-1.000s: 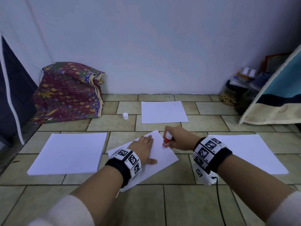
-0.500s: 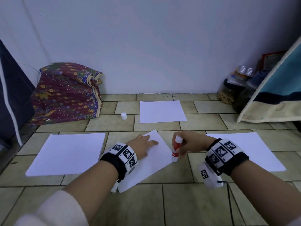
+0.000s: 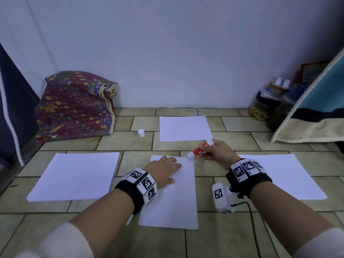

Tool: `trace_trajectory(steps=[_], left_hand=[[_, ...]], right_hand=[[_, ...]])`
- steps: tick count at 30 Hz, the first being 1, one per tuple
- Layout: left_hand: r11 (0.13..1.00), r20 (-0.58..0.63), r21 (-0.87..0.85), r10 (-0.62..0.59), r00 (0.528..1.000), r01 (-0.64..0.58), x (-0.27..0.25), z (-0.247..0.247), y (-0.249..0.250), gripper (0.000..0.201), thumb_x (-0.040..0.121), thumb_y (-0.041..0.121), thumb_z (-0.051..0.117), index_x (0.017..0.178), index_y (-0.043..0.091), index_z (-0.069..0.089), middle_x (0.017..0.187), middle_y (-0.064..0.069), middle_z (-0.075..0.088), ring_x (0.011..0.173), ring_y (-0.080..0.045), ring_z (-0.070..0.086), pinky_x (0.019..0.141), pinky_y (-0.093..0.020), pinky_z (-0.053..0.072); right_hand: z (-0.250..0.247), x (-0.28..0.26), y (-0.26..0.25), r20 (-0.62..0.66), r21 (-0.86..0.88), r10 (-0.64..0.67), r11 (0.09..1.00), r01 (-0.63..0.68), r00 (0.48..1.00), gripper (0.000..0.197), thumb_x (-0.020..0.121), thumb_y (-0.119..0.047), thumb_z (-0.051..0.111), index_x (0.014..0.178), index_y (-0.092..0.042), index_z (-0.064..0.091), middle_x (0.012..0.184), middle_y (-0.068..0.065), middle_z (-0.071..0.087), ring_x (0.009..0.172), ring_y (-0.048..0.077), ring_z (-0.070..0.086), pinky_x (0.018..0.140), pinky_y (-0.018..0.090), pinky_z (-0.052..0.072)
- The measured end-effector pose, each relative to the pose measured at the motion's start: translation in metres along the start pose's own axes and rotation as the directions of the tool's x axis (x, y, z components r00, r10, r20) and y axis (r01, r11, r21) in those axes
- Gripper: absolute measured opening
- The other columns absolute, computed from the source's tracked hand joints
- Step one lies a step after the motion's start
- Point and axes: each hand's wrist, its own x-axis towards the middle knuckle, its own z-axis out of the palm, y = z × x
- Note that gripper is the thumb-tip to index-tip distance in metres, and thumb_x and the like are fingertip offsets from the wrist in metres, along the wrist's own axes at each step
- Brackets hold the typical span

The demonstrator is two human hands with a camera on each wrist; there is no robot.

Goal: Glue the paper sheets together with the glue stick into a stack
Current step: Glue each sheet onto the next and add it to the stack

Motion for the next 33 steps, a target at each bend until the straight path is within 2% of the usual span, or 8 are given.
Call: trace_trajectory(steps=[4, 6, 9, 11, 14, 22, 25, 33], left_hand=[[0.993, 0.011, 0.056, -0.106, 0.994, 0.105, 0.005, -0.006, -0.003, 0.074, 0.087, 0.056, 0.056, 0.144, 0.016, 0.031, 0.148, -0.007, 0.028, 0.136, -0.023, 0.027, 0.103, -0.042, 0.038], [0.988, 0.022, -0.008, -0.157, 0.987, 0.157, 0.008, -0.002, -0.005, 0.077, 0.086, 0.054, 0.059, 0.144, 0.012, 0.03, 0.153, -0.009, 0.022, 0.141, -0.024, 0.02, 0.107, -0.042, 0.036], [0.978, 0.049, -0.101, -0.18, 0.983, 0.184, 0.009, 0.004, -0.005, 0.084, 0.088, 0.048, 0.06, 0.149, 0.008, 0.019, 0.161, -0.009, 0.005, 0.148, -0.021, 0.008, 0.115, -0.043, 0.026], [0.975, 0.041, -0.118, -0.186, 0.982, 0.189, 0.01, 0.006, -0.006, 0.083, 0.089, 0.046, 0.06, 0.149, 0.008, 0.018, 0.161, -0.009, 0.003, 0.148, -0.021, 0.007, 0.115, -0.042, 0.026], [0.974, 0.043, -0.121, -0.189, 0.981, 0.193, 0.012, 0.007, -0.007, 0.083, 0.088, 0.046, 0.061, 0.148, 0.008, 0.018, 0.161, -0.009, 0.004, 0.148, -0.022, 0.008, 0.115, -0.042, 0.026], [0.973, 0.078, -0.075, -0.213, 0.974, 0.219, 0.013, 0.005, -0.004, 0.086, 0.091, 0.046, 0.059, 0.152, 0.008, 0.011, 0.161, -0.011, -0.001, 0.148, -0.024, 0.004, 0.117, -0.044, 0.024], [0.975, 0.079, -0.069, -0.204, 0.976, 0.209, 0.014, 0.005, -0.005, 0.086, 0.09, 0.047, 0.059, 0.151, 0.007, 0.014, 0.16, -0.014, 0.001, 0.148, -0.025, 0.005, 0.116, -0.045, 0.025], [0.98, 0.102, -0.042, -0.187, 0.977, 0.192, 0.013, 0.005, -0.007, 0.086, 0.091, 0.049, 0.056, 0.15, 0.005, 0.012, 0.16, -0.015, -0.002, 0.148, -0.024, 0.001, 0.115, -0.045, 0.026]], right_hand=[[0.023, 0.005, -0.005, -0.081, -0.261, -0.216, 0.947, 0.188, 0.973, 0.02, 0.077, 0.001, 0.074, 0.089, -0.007, 0.061, 0.081, 0.009, 0.065, 0.063, 0.015, 0.06, 0.055, 0.021, 0.052], [0.037, 0.009, -0.007, -0.067, -0.369, -0.299, 0.894, 0.255, 0.952, 0.021, 0.076, -0.001, 0.075, 0.089, -0.012, 0.061, 0.081, 0.003, 0.065, 0.066, 0.013, 0.06, 0.057, 0.021, 0.052], [0.054, 0.017, -0.009, -0.018, -0.529, -0.361, 0.795, 0.298, 0.932, 0.023, 0.077, -0.007, 0.074, 0.089, -0.018, 0.058, 0.086, 0.001, 0.067, 0.075, 0.018, 0.062, 0.072, 0.032, 0.055], [0.062, 0.019, -0.009, 0.031, -0.584, -0.358, 0.751, 0.308, 0.933, 0.02, 0.08, -0.005, 0.07, 0.094, -0.014, 0.059, 0.083, -0.001, 0.064, 0.077, 0.019, 0.061, 0.074, 0.03, 0.054], [0.066, 0.021, -0.01, 0.117, -0.681, -0.328, 0.661, 0.316, 0.938, 0.02, 0.084, -0.004, 0.065, 0.102, -0.008, 0.058, 0.092, 0.004, 0.065, 0.081, 0.018, 0.058, 0.063, 0.018, 0.043], [0.049, 0.011, -0.018, 0.322, -0.8, -0.183, 0.472, 0.37, 0.929, 0.023, 0.083, -0.007, 0.068, 0.099, -0.015, 0.054, 0.103, 0.011, 0.065, 0.094, 0.026, 0.061, 0.082, 0.037, 0.053], [0.037, -0.001, -0.014, 0.398, -0.801, -0.169, 0.416, 0.431, 0.902, 0.025, 0.081, -0.006, 0.069, 0.092, -0.021, 0.052, 0.1, 0.007, 0.068, 0.093, 0.023, 0.062, 0.083, 0.038, 0.053], [0.007, -0.043, -0.001, 0.521, -0.754, -0.102, 0.411, 0.513, 0.848, 0.024, 0.083, -0.002, 0.066, 0.086, -0.02, 0.052, 0.081, -0.009, 0.066, 0.079, 0.009, 0.064, 0.076, 0.03, 0.053]])
